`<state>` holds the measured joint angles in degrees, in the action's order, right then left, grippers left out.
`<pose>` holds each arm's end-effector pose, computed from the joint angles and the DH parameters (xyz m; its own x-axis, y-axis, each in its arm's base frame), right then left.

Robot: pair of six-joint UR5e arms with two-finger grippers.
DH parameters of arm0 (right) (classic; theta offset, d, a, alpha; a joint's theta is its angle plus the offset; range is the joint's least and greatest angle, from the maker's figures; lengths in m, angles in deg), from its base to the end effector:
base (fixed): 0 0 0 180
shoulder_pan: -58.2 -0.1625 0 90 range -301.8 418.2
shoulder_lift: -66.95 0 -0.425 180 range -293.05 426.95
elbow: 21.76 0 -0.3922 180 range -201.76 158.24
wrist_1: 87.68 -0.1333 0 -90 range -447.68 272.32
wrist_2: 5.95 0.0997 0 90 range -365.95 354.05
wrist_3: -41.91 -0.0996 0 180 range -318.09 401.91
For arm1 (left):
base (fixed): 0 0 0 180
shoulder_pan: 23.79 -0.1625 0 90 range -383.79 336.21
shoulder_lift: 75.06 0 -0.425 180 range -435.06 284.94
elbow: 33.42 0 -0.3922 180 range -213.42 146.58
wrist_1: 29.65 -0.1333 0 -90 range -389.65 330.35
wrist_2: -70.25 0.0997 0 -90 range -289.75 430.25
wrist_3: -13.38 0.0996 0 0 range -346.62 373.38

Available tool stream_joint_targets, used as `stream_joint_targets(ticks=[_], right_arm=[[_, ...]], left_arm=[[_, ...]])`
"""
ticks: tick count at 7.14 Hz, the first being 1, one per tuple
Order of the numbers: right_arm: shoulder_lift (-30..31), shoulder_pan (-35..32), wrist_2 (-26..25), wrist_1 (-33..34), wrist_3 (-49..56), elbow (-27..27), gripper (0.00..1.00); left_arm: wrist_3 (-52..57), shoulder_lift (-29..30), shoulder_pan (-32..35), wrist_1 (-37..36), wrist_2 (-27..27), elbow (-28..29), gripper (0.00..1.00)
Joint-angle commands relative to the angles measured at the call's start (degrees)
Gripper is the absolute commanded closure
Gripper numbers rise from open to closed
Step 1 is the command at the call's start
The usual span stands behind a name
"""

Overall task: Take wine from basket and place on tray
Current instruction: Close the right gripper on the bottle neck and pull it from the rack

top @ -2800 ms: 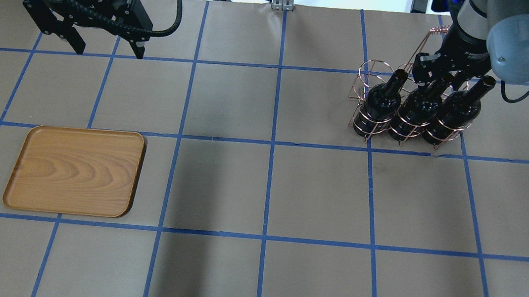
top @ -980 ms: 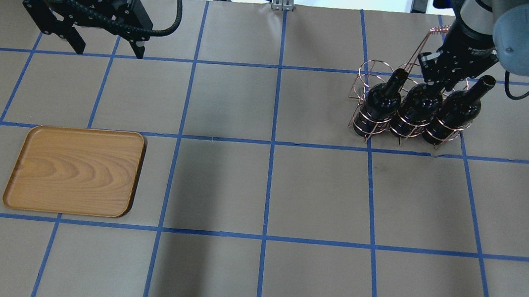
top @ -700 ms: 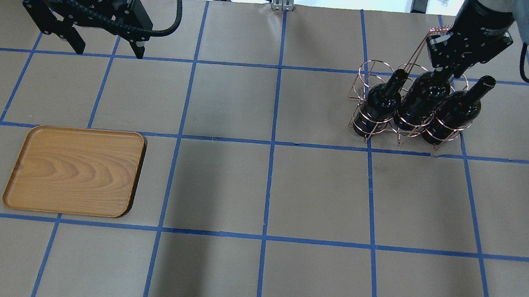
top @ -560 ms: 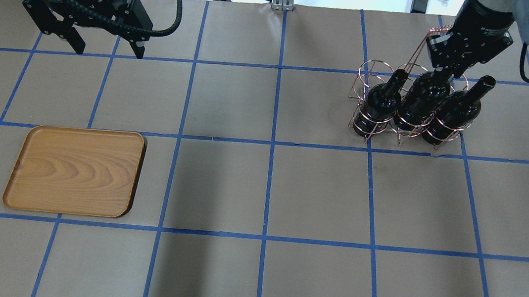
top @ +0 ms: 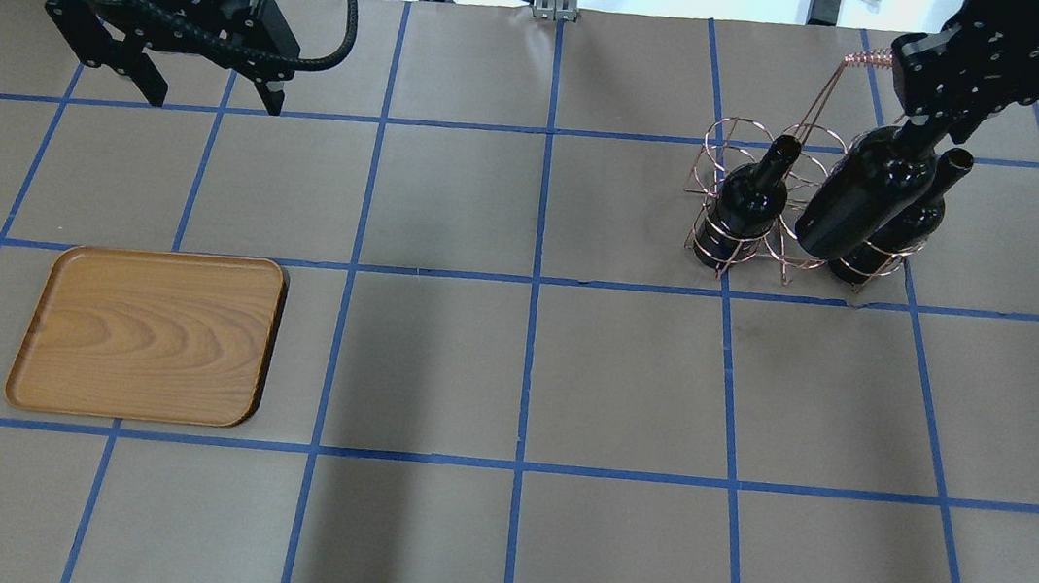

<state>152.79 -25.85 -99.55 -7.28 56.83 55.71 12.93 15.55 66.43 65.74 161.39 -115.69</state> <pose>0.0728 -0.5268 0.5420 -0.9860 -0.1574 0.0551 -0.1555 0.9872 0.0369 -0.1332 -0.4959 0.5396 -0.9998 -0.0046 -0.0196 -0.0040 0.9995 -0.0303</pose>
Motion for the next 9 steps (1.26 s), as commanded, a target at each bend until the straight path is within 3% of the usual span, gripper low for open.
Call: stream_joint_targets(ticks=[1,6,9], right_arm=[[3.1,-1.1,0.1,-3.1,-0.4,0.0,1.0],[2.9,-15.2,2.5,-3.1,-20.6,0.0,1.0],[-1.5,-23.6,4.0,2.4,-33.2,0.1,1.0]], left_arm=[[0.0,0.0,0.0,0.0,0.0,0.0,0.0],[0.0,0.0,0.0,0.0,0.0,0.0,0.0],[0.0,0.0,0.0,0.1,0.0,0.0,0.0]])
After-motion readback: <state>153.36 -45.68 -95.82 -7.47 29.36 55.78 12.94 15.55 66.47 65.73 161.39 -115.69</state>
